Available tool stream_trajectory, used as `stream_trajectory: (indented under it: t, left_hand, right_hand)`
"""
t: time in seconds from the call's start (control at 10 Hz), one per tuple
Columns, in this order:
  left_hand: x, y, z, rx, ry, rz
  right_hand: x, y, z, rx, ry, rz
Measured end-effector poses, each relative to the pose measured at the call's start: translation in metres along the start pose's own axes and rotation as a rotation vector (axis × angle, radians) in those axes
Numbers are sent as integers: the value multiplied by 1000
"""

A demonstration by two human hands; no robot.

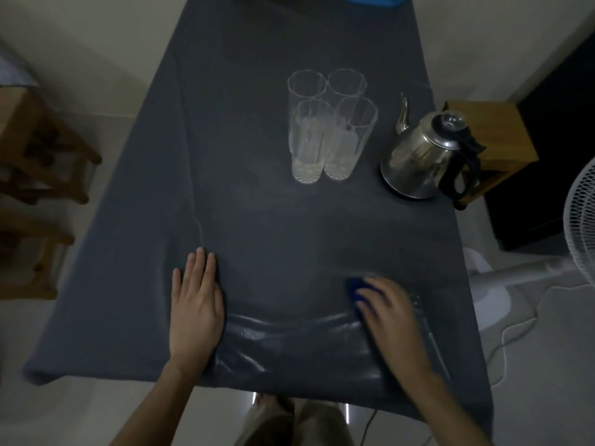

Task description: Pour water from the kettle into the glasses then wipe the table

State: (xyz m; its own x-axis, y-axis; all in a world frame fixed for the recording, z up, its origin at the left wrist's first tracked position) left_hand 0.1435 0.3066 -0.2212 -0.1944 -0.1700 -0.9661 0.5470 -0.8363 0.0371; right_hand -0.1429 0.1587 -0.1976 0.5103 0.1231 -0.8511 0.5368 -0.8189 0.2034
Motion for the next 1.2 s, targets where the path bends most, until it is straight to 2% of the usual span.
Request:
stream_trajectory:
  t: [0.1,0.2,0.3,0.4,0.5,0.6,0.7,0.8,1.0,1.1,1.2]
  left_hand:
    - [4,1,1,-18,33,-18]
    - [6,1,4,-62,21,-24]
    - [6,1,21,35,-34,-20]
    - [2,7,58,209,-156,-2]
    - [6,19,93,228,-218,-27]
    - [24,12,129,330,-151,-96]
    - [40,-9,145,390,-2,-123]
    - [40,-15,143,380,84,-128]
    - [32,-8,143,419,152,-313]
    - [-2,9,139,423,102,-274]
    - [-42,27,141,438,71,-250]
  right_hand:
    - [-37,-19,35,228,-79,47]
    - [-18,-18,13,254,-44,84]
    - [32,-15,-52,82,34,-22]
    - [64,-28,-113,-207,73,-136]
    - [56,-35,-103,-310,26,-165]
    - [28,-40,-43,-103,2,-145]
    - [-17,-57,22,80,-106,-40]
    - [-56,-75,68,249,-127,-1]
    - [-69,-68,59,329,-314,-131]
    - [-70,-49,38,250,-397,-168]
    - [-78,-11,-2,198,-355,-210]
Point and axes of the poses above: each hand's wrist, its own y-axis towards the middle knuckle, its own x-axis out of the palm, z = x × y, the point moved 7 cm from there along y, towards the middle knuckle, and after that the axes turned 2 degrees about x, right-handed, at the moved point
